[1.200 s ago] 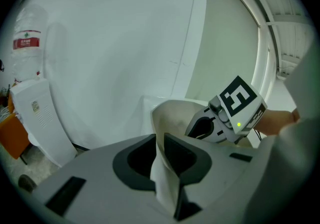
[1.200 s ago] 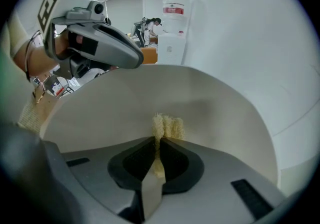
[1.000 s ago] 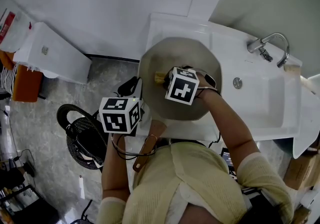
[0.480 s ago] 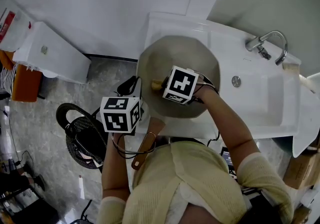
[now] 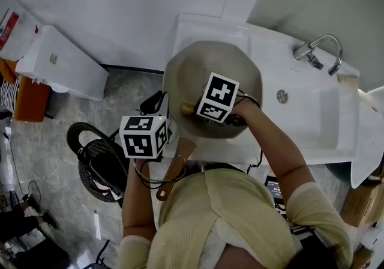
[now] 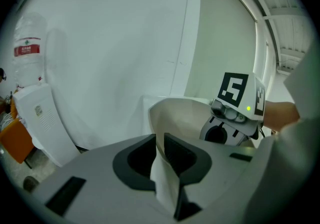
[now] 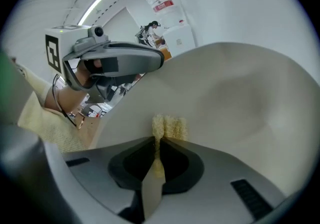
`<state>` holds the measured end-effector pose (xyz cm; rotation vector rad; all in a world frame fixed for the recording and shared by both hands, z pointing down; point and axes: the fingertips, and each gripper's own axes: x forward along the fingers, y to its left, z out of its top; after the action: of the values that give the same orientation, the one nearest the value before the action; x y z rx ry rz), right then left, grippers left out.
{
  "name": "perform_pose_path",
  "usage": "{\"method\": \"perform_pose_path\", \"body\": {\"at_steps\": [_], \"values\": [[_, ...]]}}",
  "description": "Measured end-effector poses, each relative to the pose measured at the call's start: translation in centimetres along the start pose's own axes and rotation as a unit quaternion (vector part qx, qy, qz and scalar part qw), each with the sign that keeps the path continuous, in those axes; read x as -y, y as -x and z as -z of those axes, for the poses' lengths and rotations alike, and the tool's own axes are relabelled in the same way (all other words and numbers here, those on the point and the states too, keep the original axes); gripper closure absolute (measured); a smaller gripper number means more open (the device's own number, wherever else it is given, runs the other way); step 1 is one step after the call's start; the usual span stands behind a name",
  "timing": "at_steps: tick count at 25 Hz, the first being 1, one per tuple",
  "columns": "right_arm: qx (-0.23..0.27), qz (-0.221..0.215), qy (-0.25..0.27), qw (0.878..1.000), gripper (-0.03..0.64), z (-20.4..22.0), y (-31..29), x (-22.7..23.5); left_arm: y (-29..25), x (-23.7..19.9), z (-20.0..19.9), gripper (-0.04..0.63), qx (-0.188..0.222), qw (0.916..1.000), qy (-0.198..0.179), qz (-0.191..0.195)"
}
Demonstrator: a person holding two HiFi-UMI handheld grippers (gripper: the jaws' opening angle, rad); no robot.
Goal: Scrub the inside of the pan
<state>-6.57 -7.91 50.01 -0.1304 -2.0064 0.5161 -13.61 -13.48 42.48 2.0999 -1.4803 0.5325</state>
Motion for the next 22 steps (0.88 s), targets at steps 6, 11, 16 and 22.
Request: {"method": "perform_pose_path", "body": {"at_steps": [6, 11, 16, 22], "values": [[0.001, -0.038, -0.025, 0.999, 0.571, 0.9, 0.3, -1.0, 0.3, 0.2, 0.0, 0.492, 0.003, 1.0000, -0.002, -0.001], [-0.010, -0.052, -0.010, 0.999, 0.571, 1.5, 0.7, -2.2, 0.5, 0.3, 0.0, 0.492, 0.005, 1.0000, -0.003, 0.000], [-0.009, -0.068, 0.009, 0.998, 0.571, 1.7, 1.3, -3.6, 0.6, 0.6, -0.1, 0.492, 0.007, 1.0000, -0.007, 0.002], [0.009, -0.082, 0.032, 0.996, 0.571, 1.7, 2.4, -4.9, 0.7, 0.8, -0.1, 0.492, 0.006, 0.9998, -0.017, 0.002]]}}
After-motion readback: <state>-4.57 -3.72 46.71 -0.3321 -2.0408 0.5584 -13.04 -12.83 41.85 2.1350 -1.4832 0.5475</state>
